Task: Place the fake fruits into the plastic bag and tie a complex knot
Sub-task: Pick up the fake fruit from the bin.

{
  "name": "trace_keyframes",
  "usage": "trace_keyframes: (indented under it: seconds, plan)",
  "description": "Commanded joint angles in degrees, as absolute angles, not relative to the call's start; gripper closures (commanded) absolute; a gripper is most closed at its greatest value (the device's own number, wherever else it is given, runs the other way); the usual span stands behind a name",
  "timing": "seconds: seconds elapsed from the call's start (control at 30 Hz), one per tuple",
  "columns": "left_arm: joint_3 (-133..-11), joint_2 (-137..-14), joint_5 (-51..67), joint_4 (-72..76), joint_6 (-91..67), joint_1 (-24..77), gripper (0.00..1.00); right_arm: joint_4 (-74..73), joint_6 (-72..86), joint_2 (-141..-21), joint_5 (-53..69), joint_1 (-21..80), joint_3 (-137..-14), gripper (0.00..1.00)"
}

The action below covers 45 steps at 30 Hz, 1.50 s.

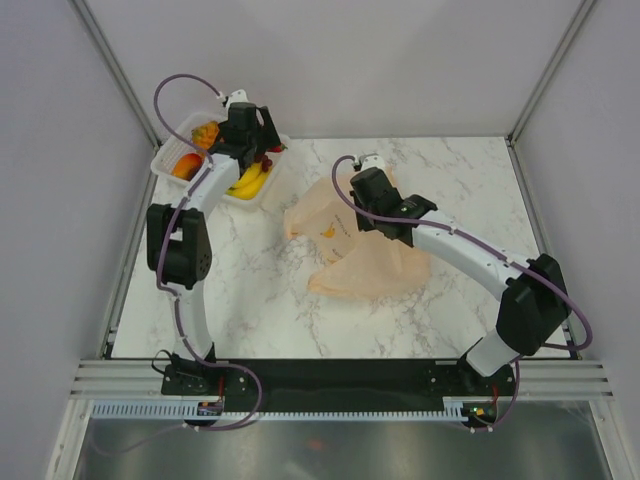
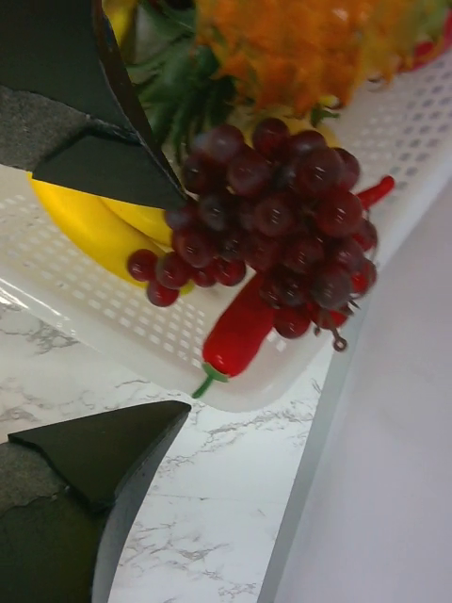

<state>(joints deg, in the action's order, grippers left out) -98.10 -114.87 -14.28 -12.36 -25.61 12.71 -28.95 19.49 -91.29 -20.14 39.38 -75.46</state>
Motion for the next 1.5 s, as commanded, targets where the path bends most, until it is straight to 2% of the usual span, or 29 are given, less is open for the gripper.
trace_keyframes:
  seconds: [0.0, 0.07, 0.3, 0.57, 0.73, 0.87, 1.1, 1.17, 1.23, 1.3, 1.33, 1.4, 1.47]
  plan:
    - [-106.6, -119.1, -11.1, -11.9, -16.3, 12.5, 0.11, -26.1, 19.0, -87.6, -20.1, 39.4, -74.8, 1.00]
    - [-107.8, -120.5, -7.6, -9.7, -11.7, 12.4, 0.20, -26.0, 19.0, -87.4, -20.1, 39.4, -74.6, 1.00]
    - [-112.8, -124.0, -9.0, -8.9, 4.4, 12.5, 0.21, -25.9, 19.5, -87.2, -17.1, 39.3, -74.1, 1.00]
    - [-123.6, -131.1, -3.1, -10.1, 20.5, 12.4, 0.26, -25.8, 19.2, -86.7, -15.0, 39.4, -73.4, 1.00]
    - [-129.4, -134.3, -1.4, -12.4, 20.5, 12.0, 0.29, -25.8, 19.2, -86.4, -15.3, 39.4, -74.0, 1.00]
    - [-131.0, -137.4, -1.1, -13.1, 21.9, 11.7, 0.33, -25.8, 19.0, -86.0, -16.1, 39.4, -73.6, 1.00]
    - [-132.1, -140.1, -1.4, -12.8, 22.1, 11.5, 0.34, -25.8, 19.0, -86.1, -16.6, 39.4, -73.4, 1.00]
    - [-132.5, -140.4, -1.2, -12.7, 22.5, 11.5, 0.42, -25.8, 18.9, -86.2, -16.9, 39.4, -73.4, 1.00]
    - [-132.8, -140.7, -1.3, -12.6, 22.6, 11.4, 0.59, -25.9, 18.9, -86.2, -17.3, 39.4, -73.3, 1.00]
    - [-132.8, -140.5, -1.3, -12.4, 22.9, 11.4, 0.69, -25.8, 19.0, -86.2, -17.3, 39.4, -73.3, 1.00]
    - [-132.8, -140.2, -1.3, -12.5, 22.9, 11.4, 0.82, -25.8, 18.9, -86.1, -17.4, 39.4, -73.3, 1.00]
    - [-132.6, -139.7, -1.2, -12.2, 23.1, 11.5, 0.97, -25.8, 18.9, -86.0, -17.5, 39.4, -73.2, 1.00]
    - [-131.8, -138.1, -0.3, -11.6, 23.2, 11.4, 0.98, -25.8, 19.0, -85.9, -17.7, 39.3, -73.1, 1.00]
